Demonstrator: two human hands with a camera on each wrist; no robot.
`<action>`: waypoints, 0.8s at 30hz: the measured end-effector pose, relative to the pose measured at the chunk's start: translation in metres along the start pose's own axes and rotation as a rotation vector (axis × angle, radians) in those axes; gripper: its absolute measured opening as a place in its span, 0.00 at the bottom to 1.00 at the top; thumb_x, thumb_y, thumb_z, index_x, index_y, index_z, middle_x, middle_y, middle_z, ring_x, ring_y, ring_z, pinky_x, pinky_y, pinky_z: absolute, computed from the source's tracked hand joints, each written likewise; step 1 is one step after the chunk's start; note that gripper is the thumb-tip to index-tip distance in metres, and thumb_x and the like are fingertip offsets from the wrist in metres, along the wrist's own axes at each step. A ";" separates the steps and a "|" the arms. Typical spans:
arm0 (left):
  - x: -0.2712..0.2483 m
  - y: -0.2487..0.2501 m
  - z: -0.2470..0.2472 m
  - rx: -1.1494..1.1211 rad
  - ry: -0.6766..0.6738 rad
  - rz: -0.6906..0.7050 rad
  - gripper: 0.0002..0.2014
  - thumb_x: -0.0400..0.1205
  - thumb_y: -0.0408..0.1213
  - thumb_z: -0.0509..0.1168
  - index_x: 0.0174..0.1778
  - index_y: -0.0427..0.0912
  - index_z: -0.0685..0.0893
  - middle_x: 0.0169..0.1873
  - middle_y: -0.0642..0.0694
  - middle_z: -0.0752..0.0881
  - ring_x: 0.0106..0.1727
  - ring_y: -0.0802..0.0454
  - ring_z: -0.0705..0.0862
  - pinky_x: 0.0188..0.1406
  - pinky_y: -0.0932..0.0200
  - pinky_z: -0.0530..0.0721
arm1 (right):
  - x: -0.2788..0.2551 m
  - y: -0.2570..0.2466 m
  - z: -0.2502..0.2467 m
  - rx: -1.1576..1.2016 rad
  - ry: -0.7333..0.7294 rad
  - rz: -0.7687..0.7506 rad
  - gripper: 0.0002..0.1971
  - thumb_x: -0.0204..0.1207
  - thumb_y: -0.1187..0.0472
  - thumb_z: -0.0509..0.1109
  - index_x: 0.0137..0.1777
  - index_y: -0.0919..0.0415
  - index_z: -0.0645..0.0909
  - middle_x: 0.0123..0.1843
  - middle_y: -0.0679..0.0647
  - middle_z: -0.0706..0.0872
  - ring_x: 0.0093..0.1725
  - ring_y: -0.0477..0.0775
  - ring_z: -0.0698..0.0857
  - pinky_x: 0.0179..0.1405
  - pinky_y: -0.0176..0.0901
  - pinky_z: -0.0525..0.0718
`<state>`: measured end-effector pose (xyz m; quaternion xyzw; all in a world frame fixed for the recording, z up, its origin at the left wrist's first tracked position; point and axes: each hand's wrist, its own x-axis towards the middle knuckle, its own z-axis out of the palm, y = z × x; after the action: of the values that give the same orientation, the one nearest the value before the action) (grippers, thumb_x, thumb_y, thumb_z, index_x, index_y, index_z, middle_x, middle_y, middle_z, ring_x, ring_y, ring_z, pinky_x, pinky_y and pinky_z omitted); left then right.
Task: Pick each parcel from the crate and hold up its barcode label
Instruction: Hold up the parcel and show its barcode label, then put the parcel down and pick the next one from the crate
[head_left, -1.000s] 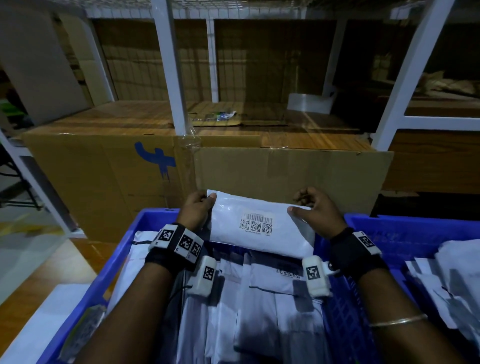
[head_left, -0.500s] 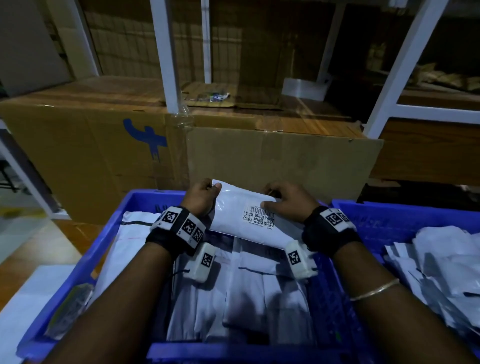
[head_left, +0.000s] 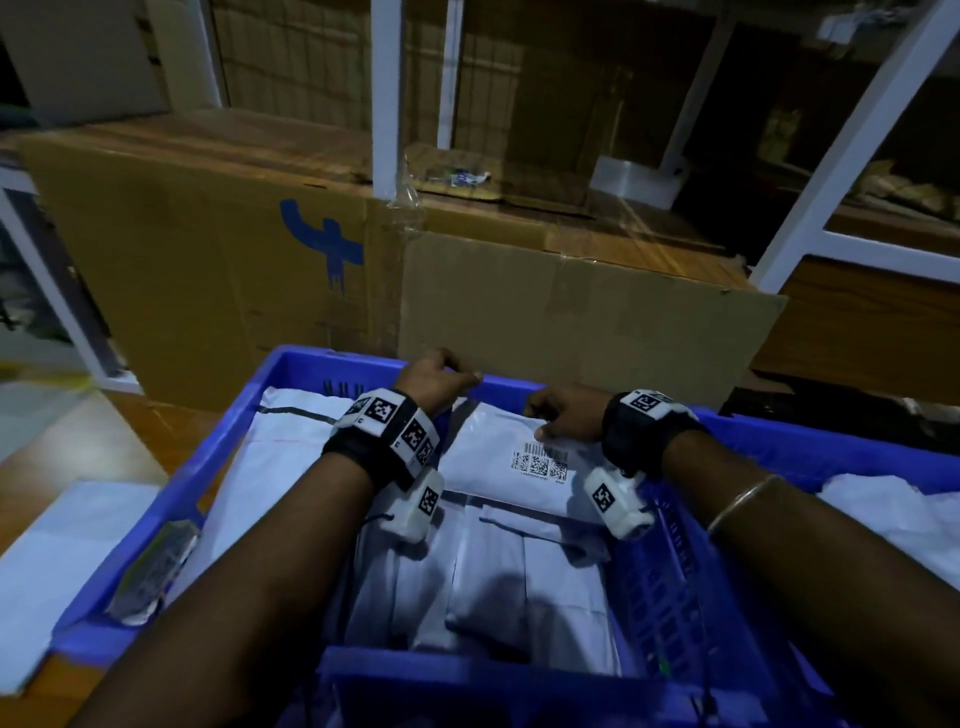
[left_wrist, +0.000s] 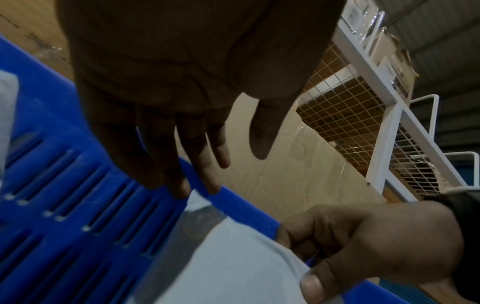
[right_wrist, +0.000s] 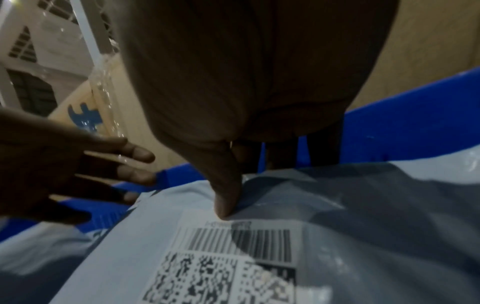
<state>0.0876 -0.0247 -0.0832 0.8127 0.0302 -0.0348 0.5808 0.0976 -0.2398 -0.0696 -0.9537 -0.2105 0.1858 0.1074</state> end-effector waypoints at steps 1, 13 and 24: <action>-0.001 0.000 0.000 0.020 -0.010 0.011 0.09 0.76 0.42 0.75 0.37 0.47 0.80 0.44 0.38 0.88 0.49 0.42 0.86 0.55 0.48 0.83 | 0.002 -0.001 0.003 -0.038 -0.026 0.016 0.12 0.77 0.67 0.72 0.60 0.66 0.82 0.48 0.56 0.81 0.48 0.50 0.76 0.43 0.40 0.70; 0.004 -0.006 0.004 0.054 -0.098 0.046 0.08 0.79 0.41 0.71 0.36 0.46 0.82 0.42 0.34 0.88 0.49 0.37 0.87 0.55 0.37 0.85 | 0.007 0.001 0.035 -0.362 -0.100 0.148 0.08 0.76 0.59 0.69 0.51 0.62 0.82 0.52 0.60 0.86 0.50 0.61 0.84 0.42 0.41 0.73; 0.006 -0.004 0.004 0.025 -0.107 0.038 0.09 0.80 0.42 0.70 0.36 0.44 0.81 0.34 0.41 0.86 0.38 0.44 0.83 0.45 0.46 0.84 | -0.004 -0.028 0.044 -0.507 -0.145 0.038 0.39 0.53 0.24 0.75 0.60 0.48 0.78 0.55 0.51 0.86 0.54 0.59 0.85 0.48 0.53 0.86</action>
<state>0.0928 -0.0271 -0.0883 0.8172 -0.0167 -0.0678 0.5721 0.0661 -0.2110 -0.1000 -0.9382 -0.2394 0.1969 -0.1540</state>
